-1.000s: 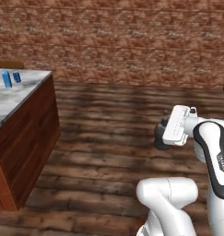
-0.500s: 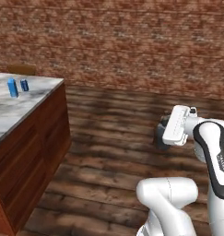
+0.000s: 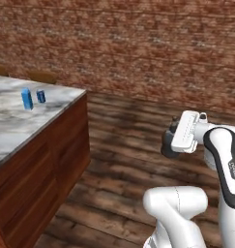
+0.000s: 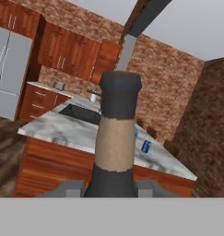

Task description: Move the drinks to the dining counter.

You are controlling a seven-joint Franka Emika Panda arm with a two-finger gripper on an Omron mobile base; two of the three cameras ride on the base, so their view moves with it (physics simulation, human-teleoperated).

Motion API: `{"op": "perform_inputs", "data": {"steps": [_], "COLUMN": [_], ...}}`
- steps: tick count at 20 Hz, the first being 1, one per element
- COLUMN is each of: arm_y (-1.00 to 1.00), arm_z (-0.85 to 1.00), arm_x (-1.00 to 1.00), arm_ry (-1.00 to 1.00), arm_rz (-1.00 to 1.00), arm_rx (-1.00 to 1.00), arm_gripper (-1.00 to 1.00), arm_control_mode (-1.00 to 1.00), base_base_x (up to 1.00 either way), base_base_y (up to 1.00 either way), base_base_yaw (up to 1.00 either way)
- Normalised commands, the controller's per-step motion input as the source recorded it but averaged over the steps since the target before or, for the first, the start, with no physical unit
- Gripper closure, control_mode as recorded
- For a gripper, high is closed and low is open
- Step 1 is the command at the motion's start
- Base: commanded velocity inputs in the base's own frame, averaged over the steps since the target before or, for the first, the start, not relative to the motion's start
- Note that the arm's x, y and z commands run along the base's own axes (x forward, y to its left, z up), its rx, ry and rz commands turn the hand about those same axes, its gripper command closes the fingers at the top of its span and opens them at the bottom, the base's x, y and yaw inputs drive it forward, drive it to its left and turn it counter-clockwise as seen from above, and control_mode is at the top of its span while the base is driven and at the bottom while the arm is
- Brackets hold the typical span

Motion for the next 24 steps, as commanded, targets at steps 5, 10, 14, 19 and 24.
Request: {"op": "perform_inputs", "data": {"steps": [5,10,14,19,24], "arm_y": [0.00,0.00,0.00,0.00,0.00], "arm_z": [0.00,0.00,0.00,0.00,0.00], "arm_x": [0.00,0.00,0.00,0.00,0.00], "arm_ry": [0.00,0.00,0.00,0.00,0.00], "arm_rz": [0.00,0.00,0.00,0.00,0.00], "arm_rx": [0.00,0.00,0.00,0.00,0.00], "arm_gripper": [1.00,1.00,1.00,1.00,1.00], "arm_control_mode": [1.00,1.00,1.00,1.00,1.00], "base_base_x": [0.66,0.62,0.63,0.71,0.74], "base_base_y": [0.00,0.00,0.00,0.00,0.00], "base_base_yaw": [0.33,0.35,0.36,0.38,0.41]}}
